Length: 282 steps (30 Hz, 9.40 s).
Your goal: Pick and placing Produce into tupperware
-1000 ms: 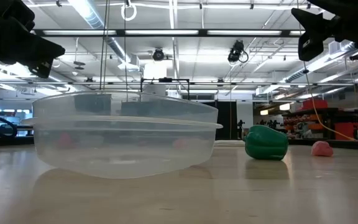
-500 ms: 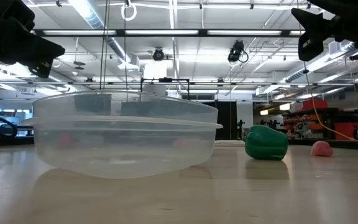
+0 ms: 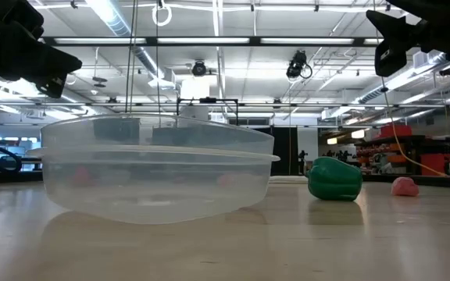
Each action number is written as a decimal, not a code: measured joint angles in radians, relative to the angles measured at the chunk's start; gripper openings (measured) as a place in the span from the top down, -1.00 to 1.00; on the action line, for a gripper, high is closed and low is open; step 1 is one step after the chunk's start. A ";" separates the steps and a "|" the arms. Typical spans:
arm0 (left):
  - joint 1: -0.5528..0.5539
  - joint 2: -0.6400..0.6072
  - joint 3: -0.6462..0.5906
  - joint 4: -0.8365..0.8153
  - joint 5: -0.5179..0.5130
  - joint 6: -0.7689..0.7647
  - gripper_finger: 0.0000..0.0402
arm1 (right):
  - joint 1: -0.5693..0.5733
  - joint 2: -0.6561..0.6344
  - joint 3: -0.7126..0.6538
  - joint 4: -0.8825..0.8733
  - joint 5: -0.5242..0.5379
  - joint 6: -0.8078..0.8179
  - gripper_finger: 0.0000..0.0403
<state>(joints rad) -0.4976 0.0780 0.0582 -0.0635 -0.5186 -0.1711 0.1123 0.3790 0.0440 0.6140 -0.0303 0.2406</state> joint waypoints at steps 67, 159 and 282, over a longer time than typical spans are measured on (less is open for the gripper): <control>0.024 0.000 -0.001 0.169 -0.039 0.132 0.81 | -0.062 0.022 0.000 0.095 0.239 -0.086 0.25; 0.258 0.000 0.003 -0.013 -0.023 -0.218 0.95 | -0.180 0.859 0.935 -1.446 -0.144 0.607 0.17; 0.258 0.164 -0.001 0.005 0.068 -0.315 0.93 | 0.158 1.392 0.846 -0.158 0.311 0.688 -0.24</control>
<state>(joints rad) -0.2394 0.2420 0.0570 -0.0589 -0.4507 -0.4862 0.2703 1.7711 0.8900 0.4556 0.2809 0.9284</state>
